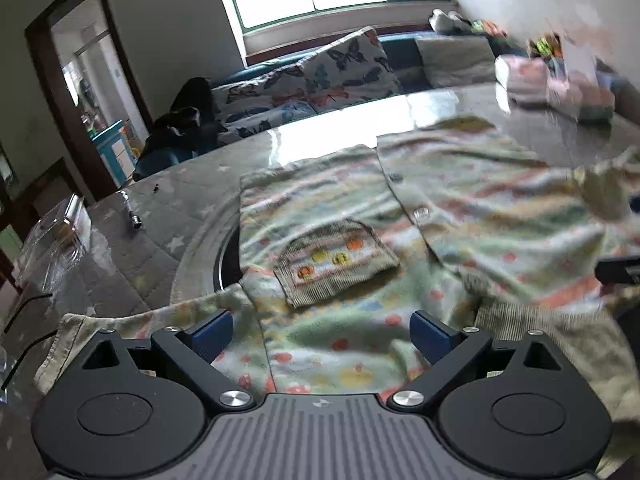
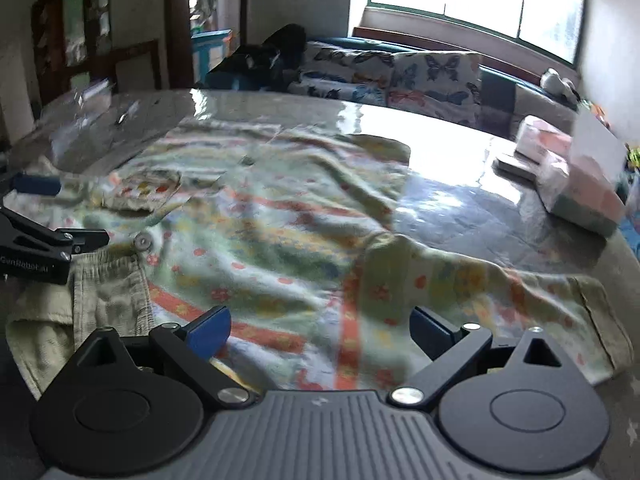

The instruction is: Fold clothes

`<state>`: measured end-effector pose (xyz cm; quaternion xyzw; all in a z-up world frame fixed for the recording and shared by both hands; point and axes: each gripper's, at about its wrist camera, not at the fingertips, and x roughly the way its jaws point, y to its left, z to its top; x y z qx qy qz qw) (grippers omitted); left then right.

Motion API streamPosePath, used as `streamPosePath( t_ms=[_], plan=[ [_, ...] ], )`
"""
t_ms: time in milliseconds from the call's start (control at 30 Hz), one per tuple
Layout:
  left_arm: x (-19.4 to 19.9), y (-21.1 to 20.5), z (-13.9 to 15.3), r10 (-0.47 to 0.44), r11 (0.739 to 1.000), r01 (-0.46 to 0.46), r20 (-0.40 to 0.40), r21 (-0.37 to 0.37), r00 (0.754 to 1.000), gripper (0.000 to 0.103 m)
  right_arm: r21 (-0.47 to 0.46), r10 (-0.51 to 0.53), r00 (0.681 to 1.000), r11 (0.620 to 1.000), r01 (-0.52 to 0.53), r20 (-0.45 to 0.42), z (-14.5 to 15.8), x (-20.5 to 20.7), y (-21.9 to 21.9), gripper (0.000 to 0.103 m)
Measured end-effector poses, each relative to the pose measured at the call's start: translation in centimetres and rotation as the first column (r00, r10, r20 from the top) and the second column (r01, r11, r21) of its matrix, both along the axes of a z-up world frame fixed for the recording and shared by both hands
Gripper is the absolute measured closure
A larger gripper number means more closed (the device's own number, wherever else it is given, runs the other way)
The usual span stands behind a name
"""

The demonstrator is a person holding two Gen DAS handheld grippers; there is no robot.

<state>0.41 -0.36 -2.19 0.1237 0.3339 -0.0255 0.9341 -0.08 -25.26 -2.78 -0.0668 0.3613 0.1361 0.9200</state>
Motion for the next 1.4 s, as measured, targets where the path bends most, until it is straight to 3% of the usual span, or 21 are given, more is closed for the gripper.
streamPosePath(
  t_ms=[300, 733, 867, 1133, 1233, 1300, 1400],
  plan=[
    [-0.5, -2.0, 1.3, -0.067, 0.997, 0.068, 0.021, -0.039, 0.998, 0.006, 0.032, -0.228, 0.974, 0.973, 0.228, -0.010, 0.1, 0.9, -7.4, 0.022],
    [-0.4, -5.4, 2.1, -0.162, 0.983, 0.162, 0.011, -0.090, 0.987, 0.006, 0.023, -0.503, 0.863, 0.864, 0.502, 0.043, -0.4, 1.7, -16.7, 0.042],
    [-0.3, -6.3, 2.2, -0.187, 0.977, 0.187, 0.005, -0.098, 0.982, 0.006, 0.027, -0.536, 0.843, 0.844, 0.536, 0.036, -0.8, 1.8, -18.4, 0.046],
    [-0.2, -8.2, 2.1, -0.230, 0.968, 0.228, -0.007, -0.106, 0.973, 0.006, 0.045, -0.538, 0.843, 0.842, 0.537, 0.010, -1.8, 2.4, -18.9, 0.053],
    [-0.1, -8.5, 2.1, -0.236, 0.966, 0.233, -0.011, -0.116, 0.972, 0.006, 0.052, -0.538, 0.843, 0.842, 0.537, 0.012, -1.9, 2.4, -18.8, 0.061],
    [0.0, -8.7, 2.0, -0.236, 0.965, 0.232, -0.017, -0.125, 0.972, 0.006, 0.060, -0.534, 0.845, 0.844, 0.532, 0.012, -1.9, 2.4, -18.9, 0.076],
    [0.2, -9.2, 1.8, -0.238, 0.964, 0.232, -0.027, -0.128, 0.971, 0.006, 0.082, -0.525, 0.851, 0.848, 0.523, 0.000, -1.7, 2.3, -19.0, 0.088]
  ],
)
